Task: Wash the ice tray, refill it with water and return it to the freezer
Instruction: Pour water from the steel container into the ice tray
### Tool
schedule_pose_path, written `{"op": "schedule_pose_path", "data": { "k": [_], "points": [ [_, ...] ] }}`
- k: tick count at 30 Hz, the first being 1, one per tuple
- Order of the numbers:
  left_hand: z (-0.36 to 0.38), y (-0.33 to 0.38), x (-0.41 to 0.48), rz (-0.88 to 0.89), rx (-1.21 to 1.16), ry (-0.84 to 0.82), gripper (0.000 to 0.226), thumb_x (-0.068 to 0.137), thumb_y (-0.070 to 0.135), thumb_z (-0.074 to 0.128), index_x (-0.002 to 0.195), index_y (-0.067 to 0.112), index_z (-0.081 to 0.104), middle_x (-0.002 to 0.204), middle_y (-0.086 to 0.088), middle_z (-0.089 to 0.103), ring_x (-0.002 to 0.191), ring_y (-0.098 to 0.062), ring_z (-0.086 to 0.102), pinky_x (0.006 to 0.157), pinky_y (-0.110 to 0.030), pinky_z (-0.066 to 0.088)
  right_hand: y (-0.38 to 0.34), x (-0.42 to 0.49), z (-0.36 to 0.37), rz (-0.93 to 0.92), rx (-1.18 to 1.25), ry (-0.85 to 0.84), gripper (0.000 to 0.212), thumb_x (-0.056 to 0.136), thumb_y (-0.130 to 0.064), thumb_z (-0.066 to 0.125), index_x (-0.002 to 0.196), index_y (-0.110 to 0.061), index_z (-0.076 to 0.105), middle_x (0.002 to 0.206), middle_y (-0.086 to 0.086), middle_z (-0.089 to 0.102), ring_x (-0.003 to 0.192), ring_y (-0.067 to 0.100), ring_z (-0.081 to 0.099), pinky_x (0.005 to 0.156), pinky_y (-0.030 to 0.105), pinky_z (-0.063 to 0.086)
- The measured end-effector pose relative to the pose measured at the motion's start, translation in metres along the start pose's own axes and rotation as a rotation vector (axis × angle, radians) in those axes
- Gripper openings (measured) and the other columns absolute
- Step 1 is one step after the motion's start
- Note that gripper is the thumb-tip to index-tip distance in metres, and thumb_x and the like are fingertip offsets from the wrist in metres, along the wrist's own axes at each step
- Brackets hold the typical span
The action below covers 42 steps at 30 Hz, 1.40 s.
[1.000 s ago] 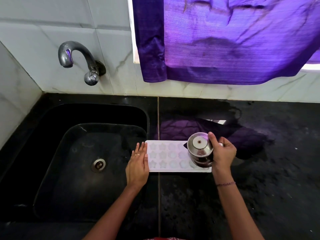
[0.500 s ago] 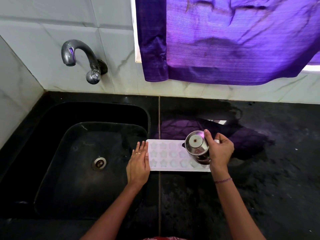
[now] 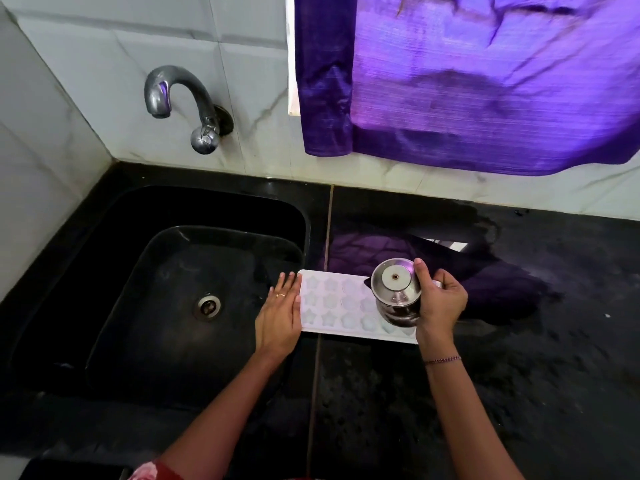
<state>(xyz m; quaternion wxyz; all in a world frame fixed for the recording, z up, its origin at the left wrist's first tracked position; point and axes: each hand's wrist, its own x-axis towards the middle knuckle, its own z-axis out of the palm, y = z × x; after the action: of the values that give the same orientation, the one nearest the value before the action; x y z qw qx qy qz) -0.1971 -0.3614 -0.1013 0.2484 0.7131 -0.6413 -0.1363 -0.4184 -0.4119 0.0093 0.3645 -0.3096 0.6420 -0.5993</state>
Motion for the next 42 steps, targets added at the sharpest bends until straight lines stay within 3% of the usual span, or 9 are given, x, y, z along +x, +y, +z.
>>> {"op": "schedule_pose_path", "data": {
  "k": [4, 13, 19, 29, 33, 37, 42],
  "points": [
    [0.001, 0.001, 0.0, -0.022, 0.027, -0.008, 0.059, 0.094, 0.036, 0.007, 0.146, 0.018, 0.029, 0.153, 0.001, 0.031, 0.144, -0.011, 0.016, 0.119, -0.034, 0.018, 0.001, 0.002, 0.001, 0.033, 0.02, -0.028, 0.054, 0.078, -0.017, 0.076, 0.05, -0.018, 0.029, 0.045, -0.008, 0.029, 0.049, 0.007, 0.025, 0.048, 0.018, 0.031],
    [0.0, 0.001, 0.0, -0.031, 0.06, -0.036, 0.061, 0.093, 0.037, 0.004, 0.148, 0.019, 0.026, 0.154, 0.002, 0.028, 0.145, -0.01, 0.014, 0.119, -0.028, 0.011, -0.009, -0.005, 0.01, -0.025, -0.05, -0.103, 0.058, 0.078, -0.015, 0.076, 0.048, -0.018, 0.027, 0.038, -0.014, 0.025, 0.042, 0.003, 0.023, 0.044, 0.012, 0.027],
    [-0.001, 0.001, 0.0, -0.028, 0.056, -0.049, 0.063, 0.092, 0.038, 0.002, 0.148, 0.018, 0.024, 0.154, 0.001, 0.028, 0.145, -0.01, 0.013, 0.119, -0.029, 0.01, -0.016, -0.01, 0.016, -0.084, -0.132, -0.091, 0.053, 0.078, -0.019, 0.076, 0.048, -0.016, 0.032, 0.047, -0.002, 0.031, 0.047, 0.006, 0.026, 0.046, 0.019, 0.029],
    [0.002, -0.003, 0.0, -0.017, -0.012, 0.002, 0.058, 0.094, 0.036, 0.008, 0.146, 0.019, 0.029, 0.151, 0.0, 0.035, 0.142, -0.007, 0.014, 0.118, -0.03, 0.013, -0.017, -0.019, 0.026, -0.188, -0.184, -0.057, 0.054, 0.078, -0.02, 0.076, 0.049, -0.014, 0.031, 0.047, 0.002, 0.032, 0.051, 0.015, 0.028, 0.05, 0.028, 0.03],
    [0.003, -0.002, -0.001, -0.014, -0.021, 0.016, 0.057, 0.095, 0.036, 0.01, 0.146, 0.019, 0.03, 0.15, -0.001, 0.035, 0.143, -0.011, 0.02, 0.118, -0.029, 0.012, -0.017, -0.022, 0.027, -0.197, -0.175, -0.028, 0.057, 0.078, -0.02, 0.076, 0.048, -0.016, 0.028, 0.047, -0.001, 0.027, 0.047, 0.006, 0.023, 0.049, 0.023, 0.028],
    [0.005, -0.003, -0.001, -0.016, -0.036, 0.024, 0.056, 0.095, 0.036, 0.01, 0.145, 0.019, 0.03, 0.15, -0.001, 0.035, 0.142, -0.011, 0.021, 0.117, -0.028, 0.01, -0.016, -0.026, 0.025, -0.156, -0.135, 0.015, 0.057, 0.077, -0.02, 0.076, 0.047, -0.017, 0.028, 0.045, -0.005, 0.028, 0.048, 0.009, 0.024, 0.05, 0.026, 0.029],
    [0.006, -0.004, 0.0, -0.012, -0.059, 0.025, 0.058, 0.094, 0.037, 0.01, 0.146, 0.02, 0.032, 0.151, -0.001, 0.034, 0.143, -0.012, 0.02, 0.118, -0.03, 0.012, -0.014, -0.03, 0.024, -0.05, 0.004, 0.079, 0.056, 0.078, -0.016, 0.076, 0.049, -0.017, 0.029, 0.044, -0.009, 0.028, 0.048, 0.006, 0.027, 0.047, 0.017, 0.031]
  ]
}}
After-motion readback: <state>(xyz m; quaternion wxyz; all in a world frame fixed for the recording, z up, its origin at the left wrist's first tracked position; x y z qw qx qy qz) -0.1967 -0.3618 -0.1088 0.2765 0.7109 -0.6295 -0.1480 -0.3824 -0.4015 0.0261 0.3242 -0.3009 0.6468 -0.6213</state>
